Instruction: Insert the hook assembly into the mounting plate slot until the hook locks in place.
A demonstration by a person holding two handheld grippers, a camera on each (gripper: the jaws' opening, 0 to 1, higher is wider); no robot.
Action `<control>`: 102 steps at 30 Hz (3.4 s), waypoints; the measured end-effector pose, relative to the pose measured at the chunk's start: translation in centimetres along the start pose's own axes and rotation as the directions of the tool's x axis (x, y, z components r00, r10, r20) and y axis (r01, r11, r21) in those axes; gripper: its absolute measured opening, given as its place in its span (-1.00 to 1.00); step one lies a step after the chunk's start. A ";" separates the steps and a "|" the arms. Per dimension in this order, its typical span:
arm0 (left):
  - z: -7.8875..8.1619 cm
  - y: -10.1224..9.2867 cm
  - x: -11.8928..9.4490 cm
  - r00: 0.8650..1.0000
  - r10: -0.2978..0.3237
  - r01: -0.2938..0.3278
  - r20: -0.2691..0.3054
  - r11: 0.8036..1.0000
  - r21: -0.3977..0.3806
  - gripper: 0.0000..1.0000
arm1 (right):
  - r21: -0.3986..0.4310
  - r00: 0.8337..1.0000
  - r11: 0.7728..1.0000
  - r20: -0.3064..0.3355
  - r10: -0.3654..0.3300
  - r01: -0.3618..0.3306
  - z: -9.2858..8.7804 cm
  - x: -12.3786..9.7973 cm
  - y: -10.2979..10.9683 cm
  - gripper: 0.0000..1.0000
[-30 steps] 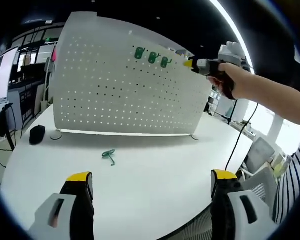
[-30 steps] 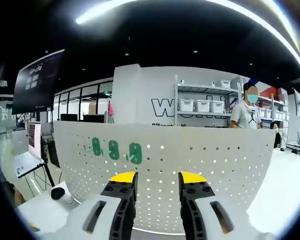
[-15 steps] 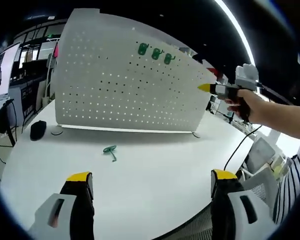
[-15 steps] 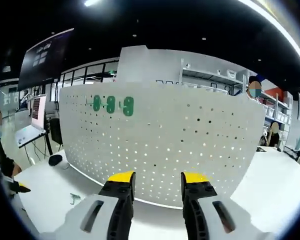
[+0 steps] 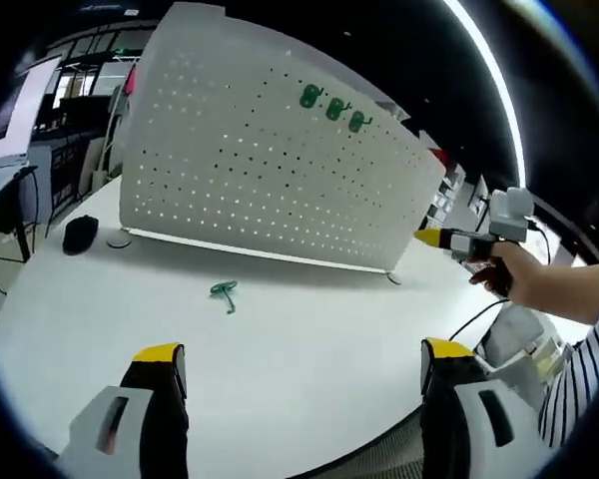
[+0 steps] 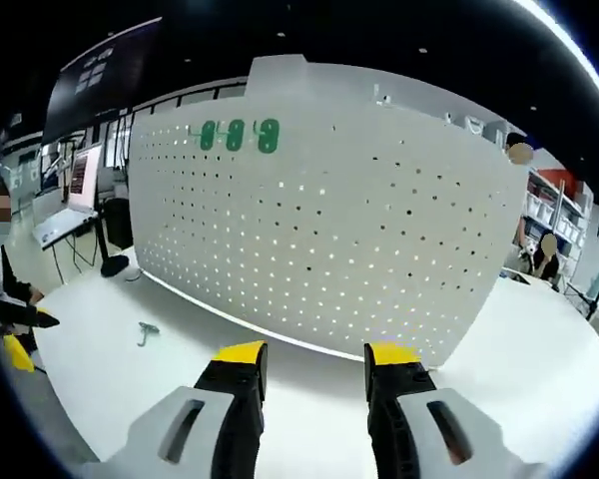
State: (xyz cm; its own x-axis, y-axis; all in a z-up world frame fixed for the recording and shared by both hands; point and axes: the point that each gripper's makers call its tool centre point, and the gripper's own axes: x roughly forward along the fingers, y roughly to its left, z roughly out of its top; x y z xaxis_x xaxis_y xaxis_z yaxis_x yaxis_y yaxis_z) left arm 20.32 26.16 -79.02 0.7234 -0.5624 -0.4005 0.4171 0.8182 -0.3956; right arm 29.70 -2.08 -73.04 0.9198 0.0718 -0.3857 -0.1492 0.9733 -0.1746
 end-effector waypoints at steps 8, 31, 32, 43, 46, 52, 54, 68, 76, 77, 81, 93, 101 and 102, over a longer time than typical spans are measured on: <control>-1.0 -0.2 0.2 0.999 0.005 -0.003 -0.052 0.999 0.035 0.99 | 0.019 0.994 0.999 -0.096 0.043 -0.041 -4.1 -0.8 1.3 -0.24; -2.1 0.4 0.3 0.993 0.043 -0.034 -0.109 0.996 0.081 0.96 | -0.114 0.878 0.894 -0.281 0.388 -0.432 -9.8 -0.5 11.5 -0.26; -2.1 0.4 0.3 0.993 0.045 -0.036 -0.110 0.996 0.081 0.96 | -0.120 0.864 0.880 -0.290 0.411 -0.459 -9.7 -0.2 12.3 -0.26; -2.1 1.0 0.2 0.992 0.065 -0.058 -0.111 0.996 0.063 0.96 | -0.170 0.753 0.748 -0.326 0.572 -0.642 -7.6 3.3 17.9 -0.43; -2.2 1.0 0.3 0.991 0.066 -0.059 -0.114 0.996 0.066 0.96 | -0.199 0.732 0.714 -0.327 0.597 -0.671 -6.8 4.1 19.1 -0.46; -2.3 1.6 0.3 0.989 0.090 -0.086 -0.115 0.995 0.047 0.96 | -0.227 0.692 0.659 -0.341 0.636 -0.717 -5.5 6.4 21.2 -0.52; -2.3 1.8 0.3 0.988 0.098 -0.092 -0.119 0.994 0.050 0.95 | -0.241 0.679 0.637 -0.346 0.648 -0.732 -5.3 7.2 22.0 -0.53; -2.8 1.8 0.4 0.985 0.091 -0.087 -0.146 0.996 0.037 0.93 | -0.196 0.597 0.571 -0.398 0.696 -0.797 -5.4 11.9 26.3 -0.62; -2.9 1.8 0.4 0.985 0.088 -0.083 -0.147 0.996 0.043 0.91 | -0.216 0.575 0.539 -0.429 0.697 -0.814 -5.7 14.5 27.7 -0.63; -2.9 1.8 0.4 0.985 0.090 -0.085 -0.148 0.996 0.041 0.91 | -0.215 0.573 0.538 -0.432 0.696 -0.815 -5.7 14.7 27.8 -0.63; -3.0 1.9 0.5 0.985 0.091 -0.087 -0.150 0.996 0.029 0.91 | -0.237 0.553 0.503 -0.451 0.701 -0.831 -6.2 15.4 28.3 -0.67; -3.1 1.9 0.5 0.984 0.089 -0.087 -0.154 0.996 0.019 0.90 | -0.356 0.494 0.350 -0.511 0.703 -0.866 -6.9 15.9 29.0 -0.72; -3.0 2.1 0.4 0.983 0.101 -0.098 -0.151 0.995 0.023 0.89 | -0.464 0.441 0.175 -0.560 0.702 -0.868 -7.1 15.2 30.6 -0.92; -3.0 2.1 0.4 0.983 0.102 -0.100 -0.150 0.995 0.021 0.89 | -0.467 0.443 0.175 -0.558 0.702 -0.867 -7.0 15.2 30.8 -0.92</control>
State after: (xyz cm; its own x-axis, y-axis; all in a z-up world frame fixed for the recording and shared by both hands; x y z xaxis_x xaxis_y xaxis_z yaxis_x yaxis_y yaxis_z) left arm 19.87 27.31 -82.54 0.6711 -0.4875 -0.5585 0.3541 0.8727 -0.3363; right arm 36.53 27.45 -90.62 0.0998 0.5928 -0.7991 -0.9929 0.0066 -0.1191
